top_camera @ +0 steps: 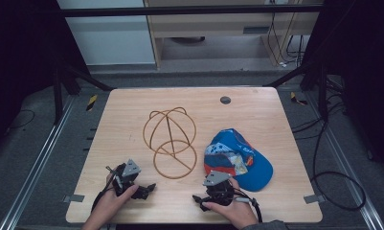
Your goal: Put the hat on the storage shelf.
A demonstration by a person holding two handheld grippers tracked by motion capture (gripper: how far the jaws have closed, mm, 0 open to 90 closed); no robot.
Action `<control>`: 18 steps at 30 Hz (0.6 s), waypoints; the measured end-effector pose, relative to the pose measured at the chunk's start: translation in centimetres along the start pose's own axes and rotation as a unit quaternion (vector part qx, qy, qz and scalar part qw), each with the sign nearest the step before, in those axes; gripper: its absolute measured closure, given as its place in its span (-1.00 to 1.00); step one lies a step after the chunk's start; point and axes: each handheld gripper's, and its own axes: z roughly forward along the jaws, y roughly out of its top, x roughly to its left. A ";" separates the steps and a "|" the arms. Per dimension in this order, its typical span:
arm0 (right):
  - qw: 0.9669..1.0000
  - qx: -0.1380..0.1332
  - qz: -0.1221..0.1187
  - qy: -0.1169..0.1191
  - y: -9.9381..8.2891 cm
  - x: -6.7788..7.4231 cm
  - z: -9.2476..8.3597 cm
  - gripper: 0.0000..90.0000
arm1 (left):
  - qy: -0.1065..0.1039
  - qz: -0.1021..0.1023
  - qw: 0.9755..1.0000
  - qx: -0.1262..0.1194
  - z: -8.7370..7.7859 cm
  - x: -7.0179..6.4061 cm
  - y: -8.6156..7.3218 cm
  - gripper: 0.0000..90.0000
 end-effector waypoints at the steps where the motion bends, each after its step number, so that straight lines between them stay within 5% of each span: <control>1: 1.000 0.000 0.000 0.000 0.0 0.0 0.0 -0.62 | -0.001 0.000 1.000 0.000 0.0 0.0 0.0 -1.00; 13: 1.000 0.002 0.001 -0.003 0.0 0.0 0.0 -0.65 | 0.000 0.000 1.000 0.000 0.0 0.0 0.0 -1.00; 18: 1.000 0.011 0.000 -0.020 0.5 0.2 -1.6 -0.70 | 0.000 0.000 1.000 -0.001 0.0 0.0 0.0 -1.00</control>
